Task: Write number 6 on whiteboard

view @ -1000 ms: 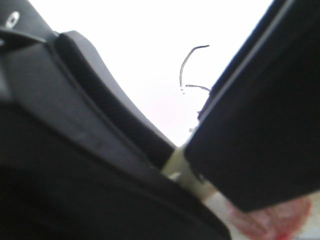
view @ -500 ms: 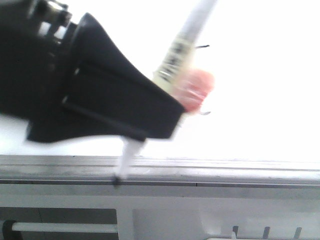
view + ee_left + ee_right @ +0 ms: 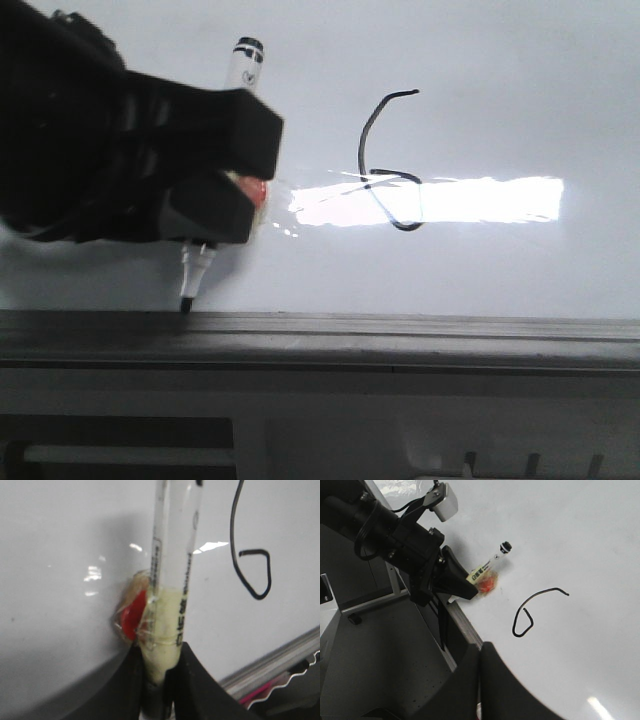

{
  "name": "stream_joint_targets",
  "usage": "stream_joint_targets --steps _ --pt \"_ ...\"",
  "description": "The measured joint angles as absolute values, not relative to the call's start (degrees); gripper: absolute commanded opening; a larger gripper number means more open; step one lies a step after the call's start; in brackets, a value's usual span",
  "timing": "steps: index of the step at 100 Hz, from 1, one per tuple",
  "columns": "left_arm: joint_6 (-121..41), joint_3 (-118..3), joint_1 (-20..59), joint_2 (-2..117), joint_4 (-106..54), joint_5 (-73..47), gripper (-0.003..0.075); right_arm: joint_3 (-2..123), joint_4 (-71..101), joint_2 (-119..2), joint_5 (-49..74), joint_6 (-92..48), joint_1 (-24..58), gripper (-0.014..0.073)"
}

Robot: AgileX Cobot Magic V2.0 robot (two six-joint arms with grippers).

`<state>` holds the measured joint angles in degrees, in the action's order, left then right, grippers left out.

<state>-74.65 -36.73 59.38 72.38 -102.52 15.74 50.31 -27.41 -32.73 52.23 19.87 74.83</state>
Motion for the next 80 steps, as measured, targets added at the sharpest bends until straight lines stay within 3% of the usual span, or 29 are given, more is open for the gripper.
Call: stream_joint_targets --steps 80 --pt "-67.61 -43.06 59.97 78.96 -102.28 22.37 -0.0014 50.31 -27.54 -32.64 52.25 19.96 74.83 -0.0064"
